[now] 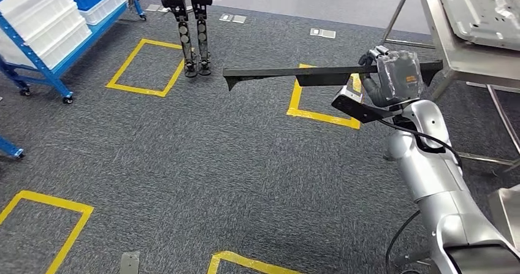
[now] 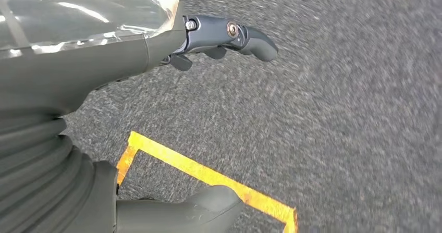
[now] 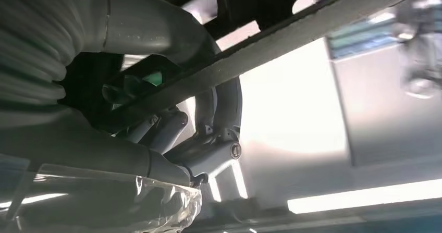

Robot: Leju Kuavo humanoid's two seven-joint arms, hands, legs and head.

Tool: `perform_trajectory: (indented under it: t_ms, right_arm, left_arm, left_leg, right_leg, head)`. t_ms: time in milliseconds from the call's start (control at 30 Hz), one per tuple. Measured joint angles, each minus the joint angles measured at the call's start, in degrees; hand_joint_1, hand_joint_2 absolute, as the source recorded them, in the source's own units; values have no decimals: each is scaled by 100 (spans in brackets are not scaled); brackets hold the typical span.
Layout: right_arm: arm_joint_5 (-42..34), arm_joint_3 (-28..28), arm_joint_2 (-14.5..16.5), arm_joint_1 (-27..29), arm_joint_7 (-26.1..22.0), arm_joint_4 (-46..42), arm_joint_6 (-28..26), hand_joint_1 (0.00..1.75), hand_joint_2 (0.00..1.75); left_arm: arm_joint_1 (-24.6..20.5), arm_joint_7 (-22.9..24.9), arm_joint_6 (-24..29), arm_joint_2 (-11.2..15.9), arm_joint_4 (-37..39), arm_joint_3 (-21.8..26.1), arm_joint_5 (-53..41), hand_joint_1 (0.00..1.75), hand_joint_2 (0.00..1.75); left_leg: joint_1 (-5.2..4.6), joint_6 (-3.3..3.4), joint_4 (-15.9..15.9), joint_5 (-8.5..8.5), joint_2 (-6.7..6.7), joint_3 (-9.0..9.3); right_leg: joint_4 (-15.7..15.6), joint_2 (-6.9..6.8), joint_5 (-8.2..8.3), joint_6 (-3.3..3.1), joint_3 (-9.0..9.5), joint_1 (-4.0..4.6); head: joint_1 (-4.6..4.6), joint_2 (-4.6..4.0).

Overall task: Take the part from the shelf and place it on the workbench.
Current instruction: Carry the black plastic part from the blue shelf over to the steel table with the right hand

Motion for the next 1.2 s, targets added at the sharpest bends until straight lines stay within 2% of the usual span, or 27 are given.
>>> perform_trajectory:
  t_ms: [33,100,167,233,267,333,367,400,433,467,500,533,567,633,667,700,767,800,833,900,967,1000,1033,1067,1100,1167,1200]
  right_arm:
    - [-6,9,-8,20,4,-2,10,175,175]
    - [-15,25,8,-4,7,-6,21,175,175]
    - [-22,44,69,-50,7,-4,17,175,175]
    - [-23,57,108,-63,7,11,12,175,175]
    - [-22,60,116,-66,6,19,10,175,175]
    - [-21,66,149,-80,6,26,8,175,175]
    - [-21,70,181,-85,6,27,8,175,175]
    - [-21,75,210,-88,5,32,8,175,175]
    - [-20,82,242,-87,5,38,9,175,175]
    - [-20,90,264,-84,5,45,9,175,175]
    - [-20,99,273,-82,5,52,9,175,175]
    - [-19,108,278,-81,5,57,9,175,175]
    - [-19,117,279,-81,4,59,9,175,175]
    - [-15,130,290,-91,7,62,8,175,175]
    - [-9,135,299,-97,9,63,7,175,175]
    - [-2,140,307,-101,12,65,7,175,175]
    - [15,146,298,-102,17,67,4,175,175]
    - [20,147,285,-106,20,69,2,175,175]
    - [29,149,274,-118,23,74,-2,175,175]
    - [55,155,272,-145,26,98,-11,175,175]
    - [85,165,280,-156,26,143,-16,175,175]
    - [94,169,281,-155,26,169,-17,175,175]
    - [98,171,281,-157,26,191,-17,175,175]
    - [100,173,281,-168,25,212,-19,175,175]
    - [102,174,283,-191,25,227,-20,175,175]
    - [107,179,303,-262,24,254,-26,175,175]
    - [108,180,308,-293,24,268,-28,175,175]
  left_arm:
    - [0,10,3,0,0,-5,-1,0,175]
    - [-1,18,8,5,-1,-7,8,0,175]
    - [-2,4,12,13,-1,-7,32,0,175]
    - [-4,-15,13,10,0,-7,54,0,175]
    - [-8,-22,13,9,0,-7,58,0,175]
    - [-9,-29,14,8,1,-7,60,0,175]
    - [0,-32,15,7,2,-7,60,0,175]
    - [13,-33,15,6,3,-7,60,0,175]
    - [26,-33,15,4,4,-7,61,0,175]
    - [35,-33,16,4,5,-7,61,0,175]
    - [37,-33,16,4,6,-7,62,0,175]
    - [37,-33,17,5,7,-7,62,0,175]
    - [37,-33,18,6,7,-7,62,0,175]
    - [36,-35,14,7,7,-7,62,0,175]
    - [36,-39,10,7,7,-7,60,0,175]
    - [33,-45,7,6,7,-7,58,0,175]
    - [20,-57,3,-4,6,-8,51,0,175]
    - [7,-62,5,-10,5,-8,49,0,175]
    - [-4,-64,8,-16,5,-8,48,0,175]
    - [-6,-66,13,-19,4,-9,47,0,175]
    - [5,-66,13,-18,4,-9,48,0,175]
    - [7,-66,12,-18,4,-8,49,0,175]
    - [6,-65,11,-18,4,-8,50,0,175]
    - [4,-65,11,-18,4,-8,50,0,175]
    - [0,-63,11,-17,4,-8,50,0,175]
    - [-4,-57,11,-15,4,-9,51,0,175]
    - [-4,-50,11,-14,4,-9,51,0,175]
  left_leg:
    - [12,-24,11,-16,84,1]
    - [8,-111,78,-78,246,-9]
    - [-23,-201,151,-143,396,-16]
    - [-23,-256,167,-178,542,5]
    - [1,-291,186,-213,521,11]
    - [63,-352,442,-434,196,-83]
    - [85,-373,750,-628,-38,-214]
    - [94,-377,1141,-835,-201,-395]
    - [93,-378,1513,-991,-275,-576]
    - [94,-374,1768,-1055,-309,-713]
    - [95,-362,1807,-995,-323,-752]
    - [99,-347,1610,-826,-344,-673]
    - [109,-329,1253,-601,-418,-512]
    - [138,-313,555,-293,-714,-190]
    - [138,-311,381,-238,-813,-113]
    - [122,-305,326,-236,-840,-92]
    - [84,-245,290,-189,-675,-81]
    - [71,-196,252,-152,-597,-71]
    - [65,-145,213,-114,-514,-65]
    - [32,-85,173,-73,-342,-73]
    - [1,-71,175,-70,-166,-92]
    - [-9,-71,176,-71,-82,-99]
    - [-15,-71,176,-71,-8,-102]
    - [-21,-74,178,-73,69,-102]
    - [-34,-82,180,-79,140,-102]
    - [-80,-113,193,-95,279,-108]
    - [-101,-131,199,-105,342,-108]
  right_leg:
    - [-250,-66,98,69,146,-37]
    - [-1036,-376,330,180,609,-64]
    - [-1458,-541,432,146,852,-34]
    - [-1477,-399,438,44,837,-13]
    - [-1480,-323,443,2,827,-26]
    - [-1489,-177,463,-95,824,-56]
    - [-1491,-104,473,-133,819,-60]
    - [-1491,-28,479,-162,812,-52]
    - [-1491,50,484,-177,806,-43]
    - [-1490,140,490,-186,801,-34]
    - [-1489,226,494,-189,798,-29]
    - [-1489,311,502,-187,799,-28]
    - [-1488,394,511,-180,800,-31]
    - [-1482,545,538,-137,780,-25]
    - [-1481,608,558,-107,760,-26]
    - [-1489,677,582,-69,739,-28]
    - [-1523,778,632,14,689,-37]
    - [-1495,706,620,37,643,-29]
    - [-1359,552,544,37,554,-13]
    - [-697,176,225,-4,242,8]
    - [-2,54,-44,-5,-35,11]
    - [91,38,-70,18,-38,11]
    - [-15,22,-30,46,59,11]
    - [-363,-51,70,72,286,13]
    - [-788,-210,167,79,550,27]
    - [-1430,-454,321,29,926,89]
    - [-1527,-485,341,-9,970,117]
  head:
    - [1,0]
    - [11,0]
    - [-12,0]
    - [-48,0]
    - [-51,0]
    - [-59,-1]
    - [-64,-1]
    - [-68,0]
    - [-70,0]
    - [-73,0]
    - [-72,0]
    - [-73,-1]
    - [-73,-1]
    - [-70,-1]
    - [-69,0]
    - [-67,0]
    - [-68,-1]
    - [-65,0]
    - [-50,-1]
    - [-25,0]
    - [-15,0]
    - [-14,0]
    - [-13,0]
    - [-13,0]
    - [-10,0]
    - [-15,0]
    - [-20,0]
